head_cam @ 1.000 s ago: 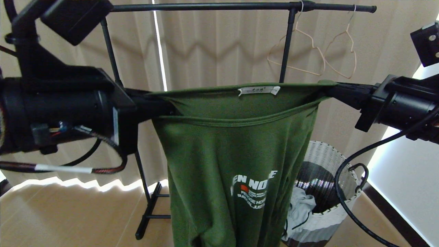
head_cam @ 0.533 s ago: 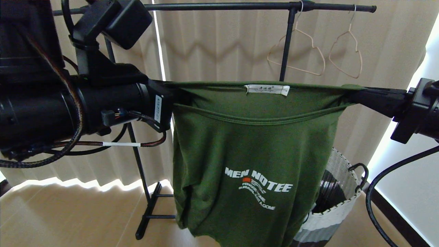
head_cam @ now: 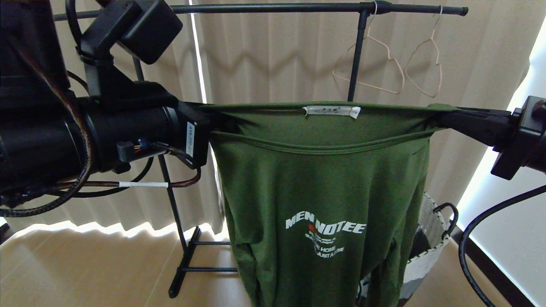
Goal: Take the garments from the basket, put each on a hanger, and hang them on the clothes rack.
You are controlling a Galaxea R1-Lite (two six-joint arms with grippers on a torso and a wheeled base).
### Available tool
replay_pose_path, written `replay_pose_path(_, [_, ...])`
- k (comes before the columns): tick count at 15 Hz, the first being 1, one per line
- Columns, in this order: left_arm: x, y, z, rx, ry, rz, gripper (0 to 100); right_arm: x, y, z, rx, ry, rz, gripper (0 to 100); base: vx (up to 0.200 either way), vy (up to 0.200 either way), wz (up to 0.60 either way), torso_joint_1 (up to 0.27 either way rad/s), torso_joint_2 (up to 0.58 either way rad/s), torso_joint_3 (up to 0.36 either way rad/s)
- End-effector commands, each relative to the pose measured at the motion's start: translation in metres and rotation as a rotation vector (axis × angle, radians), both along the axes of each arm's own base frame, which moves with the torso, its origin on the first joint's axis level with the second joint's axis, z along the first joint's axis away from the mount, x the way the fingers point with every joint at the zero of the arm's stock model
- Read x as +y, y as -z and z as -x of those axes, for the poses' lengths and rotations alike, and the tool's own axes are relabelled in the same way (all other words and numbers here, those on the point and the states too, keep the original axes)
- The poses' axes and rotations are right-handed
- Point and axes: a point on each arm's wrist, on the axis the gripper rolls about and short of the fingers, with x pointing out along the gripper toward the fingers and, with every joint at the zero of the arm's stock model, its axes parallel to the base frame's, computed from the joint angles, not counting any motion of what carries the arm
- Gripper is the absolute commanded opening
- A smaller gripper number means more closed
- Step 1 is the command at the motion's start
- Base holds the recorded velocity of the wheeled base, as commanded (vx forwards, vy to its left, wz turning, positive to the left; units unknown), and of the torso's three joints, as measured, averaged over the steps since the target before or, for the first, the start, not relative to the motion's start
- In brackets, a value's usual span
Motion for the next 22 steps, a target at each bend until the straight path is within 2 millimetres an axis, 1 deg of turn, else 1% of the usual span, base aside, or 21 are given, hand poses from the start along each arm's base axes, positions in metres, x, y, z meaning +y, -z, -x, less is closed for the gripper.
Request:
replay_pose_path(1, [0.000,0.000,0.001,-0.001,0.000,0.001,0,0.000,-0.001,0.000,-0.002,0.001,0.000,0,0.000,0.000,0.00,0.000,0.00,0.000])
replay_pose_path(2, [0.000,0.000,0.001,-0.001,0.000,0.001,0,0.000,0.000,0.000,0.000,0.001,0.000,100,0.000,0.000,0.00,0.000,0.00,0.000])
replay_pose_path(3, [0.000,0.000,0.000,0.000,0.000,0.000,0,0.000,0.003,0.001,0.008,0.001,0.003,100,0.000,0.000,0.00,0.000,0.00,0.000])
replay_pose_path(4, [0.001,0.002,-0.001,0.006,-0.005,-0.005,0,-0.001,0.011,0.004,0.031,-0.001,0.010,100,0.000,0.000,0.00,0.000,0.00,0.000])
replay_pose_path(6, [0.002,0.007,-0.002,0.021,-0.043,-0.026,0,-0.004,0.028,0.018,0.067,-0.019,0.023,100,0.000,0.000,0.00,0.000,0.00,0.000])
replay_pose_path(9, [0.007,0.010,-0.007,0.021,-0.169,-0.054,0,-0.003,0.033,0.040,0.056,-0.077,0.017,100,0.000,0.000,0.00,0.000,0.00,0.000])
replay_pose_path(12, [0.013,0.018,-0.011,0.047,-0.211,-0.078,0,-0.007,0.033,0.050,0.039,-0.083,0.010,100,0.000,0.000,0.00,0.000,0.00,0.000])
replay_pose_path(14, [0.022,0.028,-0.010,0.076,-0.250,-0.103,0,-0.010,0.040,0.054,0.050,-0.059,0.022,100,0.000,0.000,0.00,0.000,0.00,0.000])
replay_pose_path(16, [0.050,0.031,0.008,0.080,-0.353,-0.113,0,-0.028,0.052,0.060,0.035,0.086,0.078,100,0.000,0.000,0.00,0.000,0.00,0.000])
replay_pose_path(17, [0.058,0.031,0.014,0.080,-0.373,-0.112,0,-0.033,0.057,0.063,0.024,0.130,0.107,100,0.000,0.000,0.00,0.000,0.00,0.000])
replay_pose_path(18, [0.086,0.037,0.041,0.083,-0.446,-0.104,0,-0.051,0.077,0.078,0.006,0.266,0.181,100,0.000,0.000,0.00,0.000,0.00,0.000])
replay_pose_path(19, [0.101,0.045,0.054,0.093,-0.501,-0.099,0,-0.058,0.087,0.086,0.018,0.324,0.181,100,0.000,0.000,0.00,0.000,0.00,0.000])
replay_pose_path(20, [0.121,0.057,0.073,0.091,-0.585,-0.090,0,-0.064,0.096,0.094,0.030,0.388,0.182,100,0.000,0.000,0.00,0.000,0.00,0.000])
replay_pose_path(21, [0.130,0.064,0.086,0.085,-0.633,-0.080,0,-0.067,0.099,0.096,0.035,0.422,0.184,100,0.000,0.000,0.00,0.000,0.00,0.000])
replay_pose_path(22, [0.141,0.077,0.109,0.076,-0.676,-0.049,0,-0.070,0.103,0.102,0.033,0.464,0.186,100,0.000,0.000,0.00,0.000,0.00,0.000])
